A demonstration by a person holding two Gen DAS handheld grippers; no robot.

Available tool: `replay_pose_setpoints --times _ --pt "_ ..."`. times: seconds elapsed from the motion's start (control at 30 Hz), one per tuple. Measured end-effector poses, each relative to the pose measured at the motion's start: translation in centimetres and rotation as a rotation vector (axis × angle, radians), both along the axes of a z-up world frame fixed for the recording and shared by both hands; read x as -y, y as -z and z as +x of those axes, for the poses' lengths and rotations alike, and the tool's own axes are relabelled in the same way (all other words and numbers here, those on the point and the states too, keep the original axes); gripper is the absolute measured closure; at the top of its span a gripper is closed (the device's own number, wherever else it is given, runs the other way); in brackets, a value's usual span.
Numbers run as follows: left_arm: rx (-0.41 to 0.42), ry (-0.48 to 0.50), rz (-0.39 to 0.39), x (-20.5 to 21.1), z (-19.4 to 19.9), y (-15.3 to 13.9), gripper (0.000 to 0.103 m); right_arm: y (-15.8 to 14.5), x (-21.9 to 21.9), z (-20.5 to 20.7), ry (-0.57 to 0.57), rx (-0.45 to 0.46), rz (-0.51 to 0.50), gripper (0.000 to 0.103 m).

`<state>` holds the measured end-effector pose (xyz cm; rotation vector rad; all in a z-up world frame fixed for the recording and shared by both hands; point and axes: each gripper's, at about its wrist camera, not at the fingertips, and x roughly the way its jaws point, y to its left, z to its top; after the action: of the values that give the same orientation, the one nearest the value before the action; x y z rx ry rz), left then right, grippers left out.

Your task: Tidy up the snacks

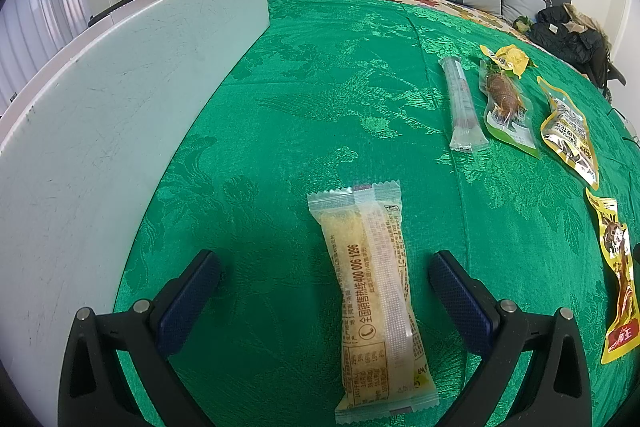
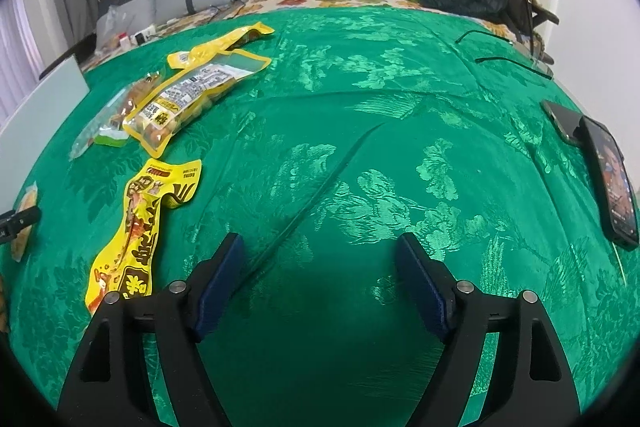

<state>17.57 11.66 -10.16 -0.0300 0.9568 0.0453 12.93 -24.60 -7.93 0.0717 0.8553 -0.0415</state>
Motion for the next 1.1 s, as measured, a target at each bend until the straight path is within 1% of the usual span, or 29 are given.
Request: replay_pose_setpoints --times 0.33,0.7,0.8,0.87,0.93,0.97,1.03,1.07,1.1 --pt "0.000 0.000 0.000 0.0 0.0 0.0 0.000 0.0 -0.2 0.0 -0.002 -0.007 -0.018 0.020" --pt "-0.005 0.007 -0.002 -0.1 -0.1 0.0 0.000 0.0 -0.1 0.1 -0.007 -0.002 0.001 0.020" --pt "-0.083 0.102 -0.005 -0.3 0.2 -0.4 0.000 -0.1 -0.1 0.0 -0.031 -0.006 -0.001 0.020" --pt "-0.156 0.141 -0.023 -0.8 0.2 -0.7 0.001 -0.3 0.1 -0.1 -0.031 -0.036 0.005 0.021" --pt "-0.170 0.148 -0.071 -1.1 -0.1 -1.0 0.001 -1.0 0.2 -0.2 -0.019 -0.081 0.089 0.021" --pt "-0.171 0.142 -0.079 -0.9 -0.3 -1.1 0.001 -1.4 -0.1 -0.2 -0.027 -0.094 0.162 0.021" --pt "-0.176 0.132 -0.052 0.0 -0.4 -1.0 0.002 -2.0 -2.3 0.3 -0.068 -0.144 0.242 0.020" --pt "-0.178 0.128 -0.001 1.0 -0.4 -0.8 0.004 -1.9 -3.6 0.7 -0.098 -0.172 0.263 0.021" --pt "-0.164 0.130 0.017 1.7 -0.6 -0.9 0.007 -1.7 -5.3 1.3 -0.133 -0.212 0.280 0.021"
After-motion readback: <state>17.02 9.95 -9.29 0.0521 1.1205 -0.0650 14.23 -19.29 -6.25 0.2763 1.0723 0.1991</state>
